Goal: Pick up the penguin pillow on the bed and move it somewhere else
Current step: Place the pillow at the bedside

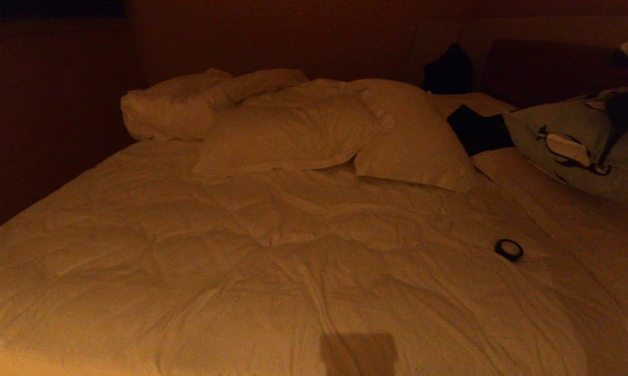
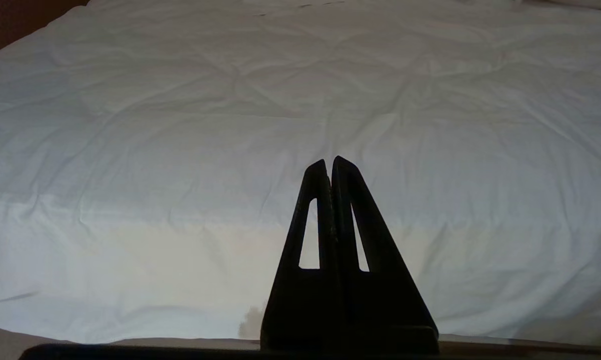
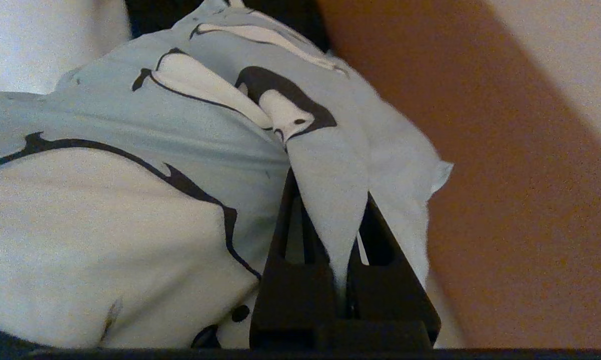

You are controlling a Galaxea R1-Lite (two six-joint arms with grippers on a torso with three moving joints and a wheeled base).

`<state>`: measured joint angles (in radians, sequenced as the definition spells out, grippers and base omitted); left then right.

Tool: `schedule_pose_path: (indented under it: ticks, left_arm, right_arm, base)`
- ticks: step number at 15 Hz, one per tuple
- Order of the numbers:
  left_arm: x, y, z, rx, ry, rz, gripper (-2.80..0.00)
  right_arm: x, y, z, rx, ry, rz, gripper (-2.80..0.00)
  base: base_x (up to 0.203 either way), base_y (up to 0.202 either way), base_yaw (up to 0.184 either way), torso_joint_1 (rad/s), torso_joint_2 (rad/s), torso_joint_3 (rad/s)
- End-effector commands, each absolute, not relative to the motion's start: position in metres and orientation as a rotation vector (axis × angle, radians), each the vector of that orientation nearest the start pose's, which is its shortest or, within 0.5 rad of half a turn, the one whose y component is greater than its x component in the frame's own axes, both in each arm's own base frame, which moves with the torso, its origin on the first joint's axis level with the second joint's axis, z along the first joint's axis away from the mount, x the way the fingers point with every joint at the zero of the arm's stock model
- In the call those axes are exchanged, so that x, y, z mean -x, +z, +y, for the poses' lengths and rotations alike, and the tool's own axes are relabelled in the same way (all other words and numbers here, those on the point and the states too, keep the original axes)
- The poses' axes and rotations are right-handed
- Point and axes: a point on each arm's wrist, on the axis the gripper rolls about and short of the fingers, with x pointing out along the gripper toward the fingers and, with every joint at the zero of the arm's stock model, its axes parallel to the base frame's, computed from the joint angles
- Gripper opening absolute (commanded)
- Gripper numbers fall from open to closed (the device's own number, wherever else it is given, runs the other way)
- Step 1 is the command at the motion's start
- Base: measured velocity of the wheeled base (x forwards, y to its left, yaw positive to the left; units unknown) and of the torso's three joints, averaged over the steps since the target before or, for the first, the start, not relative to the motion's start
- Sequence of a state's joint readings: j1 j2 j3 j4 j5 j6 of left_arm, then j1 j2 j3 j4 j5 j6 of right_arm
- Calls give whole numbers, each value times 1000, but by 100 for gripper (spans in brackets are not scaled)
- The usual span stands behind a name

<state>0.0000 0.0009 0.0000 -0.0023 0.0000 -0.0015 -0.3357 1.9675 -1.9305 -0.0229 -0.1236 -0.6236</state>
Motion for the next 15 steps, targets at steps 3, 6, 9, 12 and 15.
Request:
schedule_pose_path:
  ticks: [3,6,9,12,15]
  left_arm:
    - [22,75,0,2,0,2,-280]
    - [22,75,0,2,0,2,-280]
    - [22,75,0,2,0,2,-280]
    - [22,75,0,2,1,2,-280]
    - [22,75,0,2,2,2,-280]
  right_arm:
    - [-375,344,-139,938,-455,204,-280]
    - [-371,341,-158,1112,-486,274,-280]
    - [-378,332,-175,1284,-533,270,-280]
    - [-389,322,-190,1523,-584,182,-280]
    - [-396,315,-191,1688,-608,24,-280]
  base:
    - [0,0,0,0,0,0]
    - [0,0,0,0,0,0]
    - [0,0,0,0,0,0]
    - [0,0,0,0,0,0]
    - [0,0,0,0,0,0]
